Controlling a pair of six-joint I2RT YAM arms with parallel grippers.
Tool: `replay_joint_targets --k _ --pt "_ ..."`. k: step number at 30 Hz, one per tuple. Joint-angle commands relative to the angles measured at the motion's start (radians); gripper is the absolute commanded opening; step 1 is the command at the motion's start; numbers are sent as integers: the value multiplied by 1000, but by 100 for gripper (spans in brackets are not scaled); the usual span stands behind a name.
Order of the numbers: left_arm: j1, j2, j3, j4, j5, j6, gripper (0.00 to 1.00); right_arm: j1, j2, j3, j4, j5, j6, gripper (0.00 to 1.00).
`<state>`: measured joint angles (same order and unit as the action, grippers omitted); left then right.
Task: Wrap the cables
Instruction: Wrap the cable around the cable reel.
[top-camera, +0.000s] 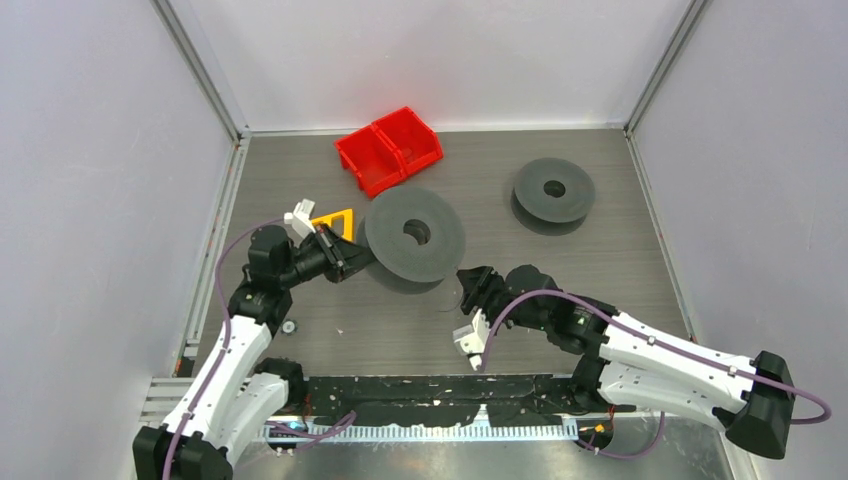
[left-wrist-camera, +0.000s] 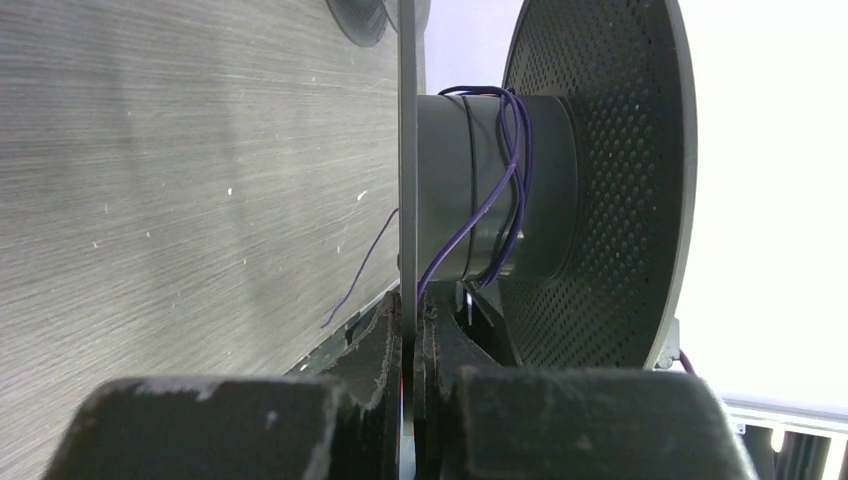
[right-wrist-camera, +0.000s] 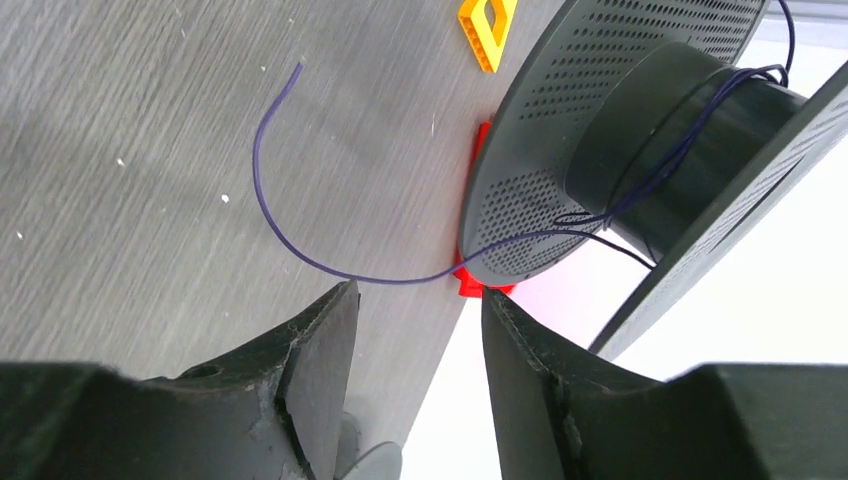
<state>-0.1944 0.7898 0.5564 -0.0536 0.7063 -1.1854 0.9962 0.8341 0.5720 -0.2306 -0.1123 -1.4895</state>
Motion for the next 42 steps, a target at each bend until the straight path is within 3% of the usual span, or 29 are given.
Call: replay_joint_targets --k 1,7,12,15,25,33,42 --pt "6 -1 81 11 76 38 0 24 8 69 -93 90 -113 55" --pt "5 26 131 -65 119 75 0 48 7 38 -89 107 -178 56" --pt "8 59 142 -67 182 82 0 129 6 -9 -64 237 -232 56" --pt "10 82 150 -76 215 106 0 144 3 -22 -18 240 -265 56" --pt "29 113 174 -128 278 190 0 148 12 32 -176 374 -451 56" --pt "32 110 198 -166 295 223 0 162 -51 -25 -182 351 -618 57" --pt "32 99 194 -180 301 233 0 206 -4 -6 -234 339 -660 57"
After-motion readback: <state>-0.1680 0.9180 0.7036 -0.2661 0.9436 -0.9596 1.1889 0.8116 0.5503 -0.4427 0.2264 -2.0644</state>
